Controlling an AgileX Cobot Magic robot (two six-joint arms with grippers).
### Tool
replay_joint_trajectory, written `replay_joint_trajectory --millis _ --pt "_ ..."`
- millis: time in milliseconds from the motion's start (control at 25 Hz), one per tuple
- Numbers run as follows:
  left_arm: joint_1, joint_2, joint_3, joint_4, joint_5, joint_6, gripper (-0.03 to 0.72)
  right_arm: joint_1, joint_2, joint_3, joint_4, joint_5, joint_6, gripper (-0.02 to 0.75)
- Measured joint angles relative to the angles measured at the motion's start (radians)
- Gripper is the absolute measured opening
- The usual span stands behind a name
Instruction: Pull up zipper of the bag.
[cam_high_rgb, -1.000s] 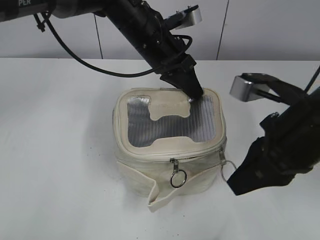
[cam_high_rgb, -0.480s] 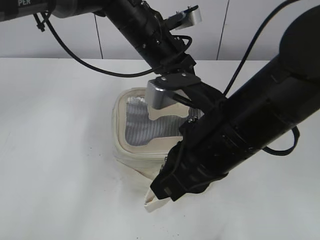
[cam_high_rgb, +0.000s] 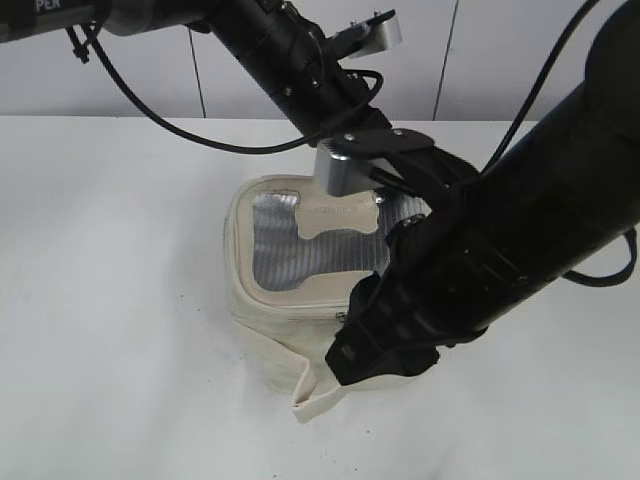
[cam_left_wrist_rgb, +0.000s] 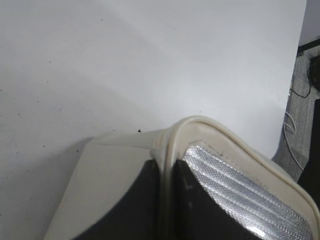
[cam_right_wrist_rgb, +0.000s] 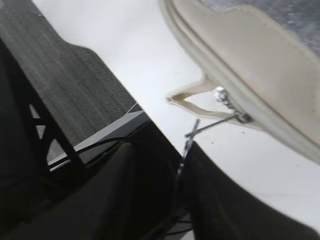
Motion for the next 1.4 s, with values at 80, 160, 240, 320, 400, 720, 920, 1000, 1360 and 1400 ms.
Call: replay_joint_trajectory --millis 80,160,240,320,400,720,920,1000,1360,1400 --pt "0.0 0.0 0.0 0.0 -0.001 0.0 0.069 0.0 -0.007 -0.014 -0.086 0.003 0.064 0.406" --pt "0.0 -0.001 0.0 -0.006 -0.008 0.0 0.137 0.0 -0.009 -0.029 -0.138 0.01 0.1 0.522" --pt "0.001 -0.004 0.0 -0.021 -0.021 0.0 0.221 -0.001 -0.009 -0.043 -0.177 0.014 0.116 0.584" --pt "0.001 -0.013 0.0 -0.029 -0.025 -0.003 0.301 -0.013 -0.01 -0.056 -0.202 0.016 0.132 0.603" --pt "0.001 -0.022 0.0 -0.033 -0.026 -0.008 0.352 -0.041 -0.01 -0.063 -0.207 0.022 0.151 0.61" --pt "0.001 -0.12 0.0 0.187 -0.025 -0.102 0.386 -0.322 -0.01 -0.074 -0.234 0.039 0.164 0.598" --pt "0.006 -0.186 0.0 0.47 -0.025 -0.287 0.386 -0.495 -0.01 -0.095 -0.278 0.039 0.168 0.596" --pt "0.015 -0.201 0.0 0.563 -0.024 -0.372 0.386 -0.553 -0.01 -0.106 -0.28 0.036 0.177 0.595" --pt "0.181 -0.33 0.088 0.792 -0.026 -0.675 0.374 -0.651 -0.01 -0.115 -0.446 0.064 0.295 0.595" --pt "0.202 -0.359 0.118 0.793 -0.026 -0.682 0.372 -0.651 -0.01 -0.115 -0.472 0.077 0.308 0.595"
